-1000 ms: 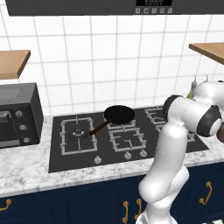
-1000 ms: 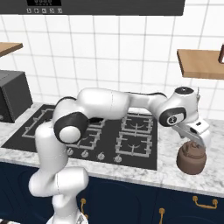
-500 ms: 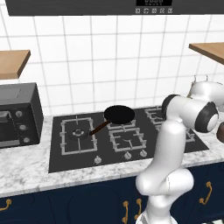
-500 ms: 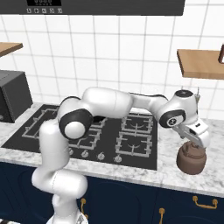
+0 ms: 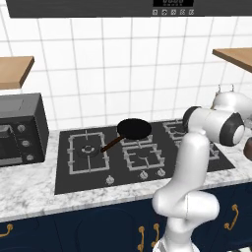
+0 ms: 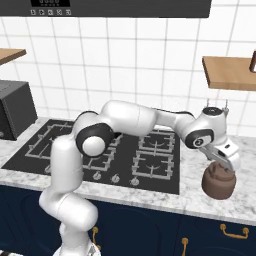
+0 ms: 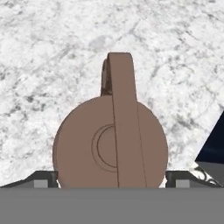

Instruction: Pick the kettle from the counter and place it on a stove burner. Then turn the burner on.

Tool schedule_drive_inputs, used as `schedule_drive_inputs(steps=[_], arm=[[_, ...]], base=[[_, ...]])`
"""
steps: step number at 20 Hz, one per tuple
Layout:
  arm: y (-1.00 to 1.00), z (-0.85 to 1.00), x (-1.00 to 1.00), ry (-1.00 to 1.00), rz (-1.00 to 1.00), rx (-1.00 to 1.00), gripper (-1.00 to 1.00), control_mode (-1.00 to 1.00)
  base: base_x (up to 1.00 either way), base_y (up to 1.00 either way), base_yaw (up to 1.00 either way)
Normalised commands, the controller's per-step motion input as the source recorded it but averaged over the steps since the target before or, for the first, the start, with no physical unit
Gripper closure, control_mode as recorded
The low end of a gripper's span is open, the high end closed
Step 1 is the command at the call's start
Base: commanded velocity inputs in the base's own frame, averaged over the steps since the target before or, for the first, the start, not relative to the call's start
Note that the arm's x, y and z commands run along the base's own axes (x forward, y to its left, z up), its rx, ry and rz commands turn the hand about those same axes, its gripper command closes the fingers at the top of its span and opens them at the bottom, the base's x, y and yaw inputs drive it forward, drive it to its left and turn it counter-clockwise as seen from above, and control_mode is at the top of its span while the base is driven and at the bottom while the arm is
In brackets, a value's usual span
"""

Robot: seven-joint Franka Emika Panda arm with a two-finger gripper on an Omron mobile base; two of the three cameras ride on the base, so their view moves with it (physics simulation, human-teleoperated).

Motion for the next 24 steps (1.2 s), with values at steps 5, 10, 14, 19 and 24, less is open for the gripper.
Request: schedule_drive_inputs(steps=[5, 10, 14, 19, 24], arm=[[-0.02, -0.01, 0.03, 0.00, 0.00, 0.00, 1.00, -1.00], [0.00, 0.00, 0.00, 0.00, 0.00, 0.00, 1.00, -1.00], [0.02, 0.12, -0.03, -0.02, 0.00, 0.00, 1.00, -1.00], [0.41, 0.41, -0.02, -0.05, -0.05, -0.05, 1.00, -1.00], [0.76, 0.34, 0.14, -0.05, -0.12, -0.16, 1.00, -1.00]], base=[[0.00, 0.00, 0.00], [0.00, 0.00, 0.00], [0.00, 0.00, 0.00], [0.00, 0.00, 0.00], [0.00, 0.00, 0.00]])
